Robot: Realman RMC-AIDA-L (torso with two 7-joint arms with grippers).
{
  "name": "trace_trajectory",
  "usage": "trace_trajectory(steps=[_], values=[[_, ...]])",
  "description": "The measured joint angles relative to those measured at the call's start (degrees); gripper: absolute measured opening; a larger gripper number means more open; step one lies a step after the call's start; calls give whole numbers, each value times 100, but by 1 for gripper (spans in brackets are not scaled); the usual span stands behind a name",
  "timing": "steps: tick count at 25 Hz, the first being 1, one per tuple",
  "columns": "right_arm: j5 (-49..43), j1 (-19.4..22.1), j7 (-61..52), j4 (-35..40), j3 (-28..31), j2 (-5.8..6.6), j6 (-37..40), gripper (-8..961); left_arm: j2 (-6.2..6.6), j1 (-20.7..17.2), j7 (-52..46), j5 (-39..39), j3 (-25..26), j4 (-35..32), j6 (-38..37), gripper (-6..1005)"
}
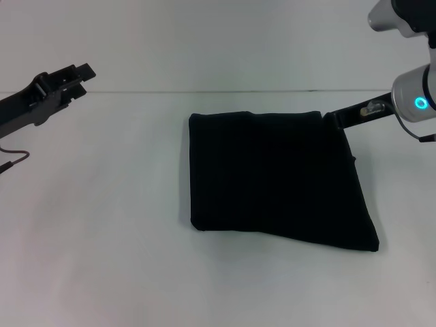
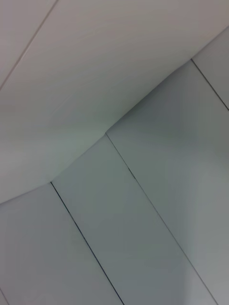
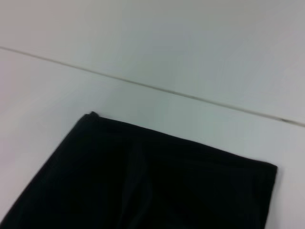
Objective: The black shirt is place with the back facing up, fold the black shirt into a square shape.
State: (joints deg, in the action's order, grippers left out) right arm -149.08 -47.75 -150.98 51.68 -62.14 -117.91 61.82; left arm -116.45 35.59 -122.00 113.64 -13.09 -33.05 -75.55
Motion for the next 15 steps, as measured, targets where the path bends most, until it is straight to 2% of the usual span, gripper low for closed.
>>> trace_trajectory(steps=[6,15], values=[[-1,-68,-3,-562,129,71,-347,13,0,3,1,0,0,32,22,541],[1,-26,-78,-812,210,142,-709,14,0,46,1,0,-24,53,39,541]])
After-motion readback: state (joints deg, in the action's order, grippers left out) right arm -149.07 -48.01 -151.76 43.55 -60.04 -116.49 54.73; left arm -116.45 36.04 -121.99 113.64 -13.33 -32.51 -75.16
